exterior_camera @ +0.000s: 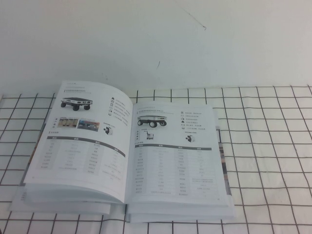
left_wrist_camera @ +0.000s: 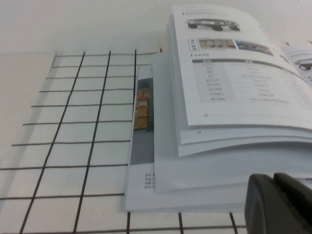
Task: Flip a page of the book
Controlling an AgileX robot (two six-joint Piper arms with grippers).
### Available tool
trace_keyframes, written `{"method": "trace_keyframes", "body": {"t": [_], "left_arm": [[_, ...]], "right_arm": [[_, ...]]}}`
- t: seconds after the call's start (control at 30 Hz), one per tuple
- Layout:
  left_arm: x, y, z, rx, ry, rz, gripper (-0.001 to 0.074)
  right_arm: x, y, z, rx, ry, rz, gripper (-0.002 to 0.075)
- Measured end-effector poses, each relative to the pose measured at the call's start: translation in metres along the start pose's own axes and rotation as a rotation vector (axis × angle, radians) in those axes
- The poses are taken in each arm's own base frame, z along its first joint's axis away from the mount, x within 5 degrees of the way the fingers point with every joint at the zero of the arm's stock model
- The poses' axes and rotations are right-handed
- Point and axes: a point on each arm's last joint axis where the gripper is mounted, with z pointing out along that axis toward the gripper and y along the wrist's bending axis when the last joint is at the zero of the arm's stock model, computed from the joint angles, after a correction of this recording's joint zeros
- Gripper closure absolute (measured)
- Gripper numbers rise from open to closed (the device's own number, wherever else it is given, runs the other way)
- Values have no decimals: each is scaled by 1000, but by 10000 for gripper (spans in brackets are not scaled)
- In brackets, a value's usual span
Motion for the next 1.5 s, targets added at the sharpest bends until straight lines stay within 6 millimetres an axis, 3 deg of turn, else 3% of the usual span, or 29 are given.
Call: {"method": "trace_keyframes", "body": {"t": [0.13, 0.53, 0.87, 1.07, 1.17, 1.3, 1.5], "left_arm": [[-9, -1, 0, 13, -104, -49, 738], [-53, 5, -17, 24, -631, -254, 738], [-56, 6, -20, 31, -679, -288, 738], [-66, 8, -29, 39, -825, -321, 738], [-72, 10, -37, 50, -944, -347, 738], [-84, 9, -46, 73, -1008, -366, 738], [-135, -4, -81, 126, -1059, -229, 738]], "right_arm": [[-9, -4, 0, 39, -96, 0, 728], [-57, -24, -24, 267, -692, 47, 728], [-63, -26, -30, 301, -787, 60, 728], [-72, -30, -44, 366, -964, 66, 728], [-78, -32, -53, 373, -1064, 109, 728], [-108, -32, -79, 342, -1195, 82, 728], [-166, -31, -135, 204, -1303, 109, 728]]}}
